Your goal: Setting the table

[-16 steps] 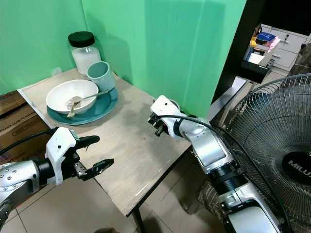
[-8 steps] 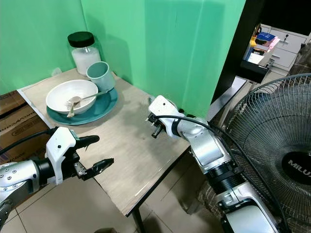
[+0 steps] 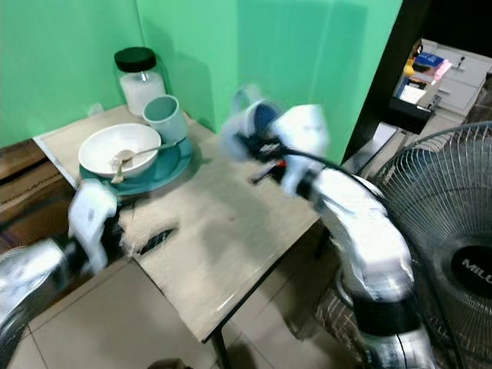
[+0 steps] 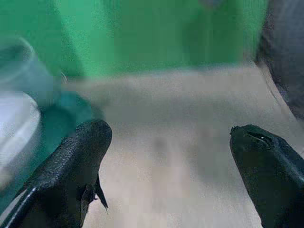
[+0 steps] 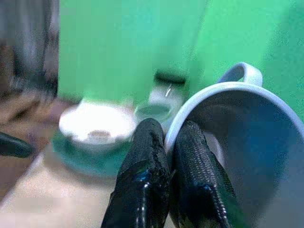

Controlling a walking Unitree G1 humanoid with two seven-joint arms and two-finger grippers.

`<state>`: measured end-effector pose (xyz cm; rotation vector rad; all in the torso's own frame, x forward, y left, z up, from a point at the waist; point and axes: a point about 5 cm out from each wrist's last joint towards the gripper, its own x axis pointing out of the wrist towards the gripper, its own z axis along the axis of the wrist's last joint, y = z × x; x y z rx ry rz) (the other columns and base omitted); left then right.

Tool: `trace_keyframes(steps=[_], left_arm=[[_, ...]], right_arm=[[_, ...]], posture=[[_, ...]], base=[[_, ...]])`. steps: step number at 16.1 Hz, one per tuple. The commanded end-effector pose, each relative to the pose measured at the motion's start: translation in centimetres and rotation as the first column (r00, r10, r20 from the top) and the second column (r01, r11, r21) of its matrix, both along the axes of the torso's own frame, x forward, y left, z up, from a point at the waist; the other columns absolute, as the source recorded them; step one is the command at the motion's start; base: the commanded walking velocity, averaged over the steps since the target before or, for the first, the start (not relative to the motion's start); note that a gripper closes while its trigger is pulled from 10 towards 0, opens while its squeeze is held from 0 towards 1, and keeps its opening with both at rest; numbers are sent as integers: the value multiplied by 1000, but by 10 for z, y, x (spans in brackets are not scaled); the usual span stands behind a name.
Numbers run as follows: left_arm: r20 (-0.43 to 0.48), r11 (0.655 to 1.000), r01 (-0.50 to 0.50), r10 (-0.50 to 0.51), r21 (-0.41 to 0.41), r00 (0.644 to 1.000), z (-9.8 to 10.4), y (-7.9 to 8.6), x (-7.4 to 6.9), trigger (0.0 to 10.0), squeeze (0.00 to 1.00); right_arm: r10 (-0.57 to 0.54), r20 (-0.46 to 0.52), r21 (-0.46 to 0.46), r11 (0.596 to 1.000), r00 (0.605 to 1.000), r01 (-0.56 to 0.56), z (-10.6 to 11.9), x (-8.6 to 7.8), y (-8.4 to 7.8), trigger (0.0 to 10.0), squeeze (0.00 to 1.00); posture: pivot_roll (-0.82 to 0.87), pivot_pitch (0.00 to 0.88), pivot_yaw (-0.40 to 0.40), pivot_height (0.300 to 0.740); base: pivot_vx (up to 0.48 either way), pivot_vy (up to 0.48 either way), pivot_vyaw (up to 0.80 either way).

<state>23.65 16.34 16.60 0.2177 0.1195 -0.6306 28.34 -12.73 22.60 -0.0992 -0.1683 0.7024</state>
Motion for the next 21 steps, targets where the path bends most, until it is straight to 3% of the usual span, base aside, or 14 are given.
trace_keyframes(steps=[1, 2, 5, 12, 21], left_arm=[[76, 992, -123, 124, -15, 989, 8, 1, 7, 10000, 0], [91, 986, -163, 166, -37, 982, 9, 0, 8, 10000, 0], [87, 968, -241, 246, -64, 965, 3, -4, 13, 10000, 0], [105, 954, -292, 298, -73, 949, 3, -5, 15, 10000, 0], [123, 945, -319, 326, -76, 937, 1, -3, 16, 10000, 0]], right_arm=[[-99, 13, 70, 993, 995, 98, 5, -10, -11, 3137, 0], [-148, -13, 88, 985, 989, 148, -2, -16, -14, 10000, 0], [-214, -125, 105, 968, 969, 227, -30, -43, -12, 10000, 0], [-329, -135, 82, 936, 935, 341, -38, -43, -14, 10000, 0], [-327, -146, 70, 938, 933, 340, -43, -42, -10, 10000, 0]], posture=[[107, 0, 19, 740], [97, 0, 18, 740], [84, 0, 13, 740], [105, 0, -8, 740], [109, 0, -19, 740]], base=[[0, 0, 0], [0, 0, 0], [0, 0, 0], [-142, 0, 0], [0, 0, 0]])
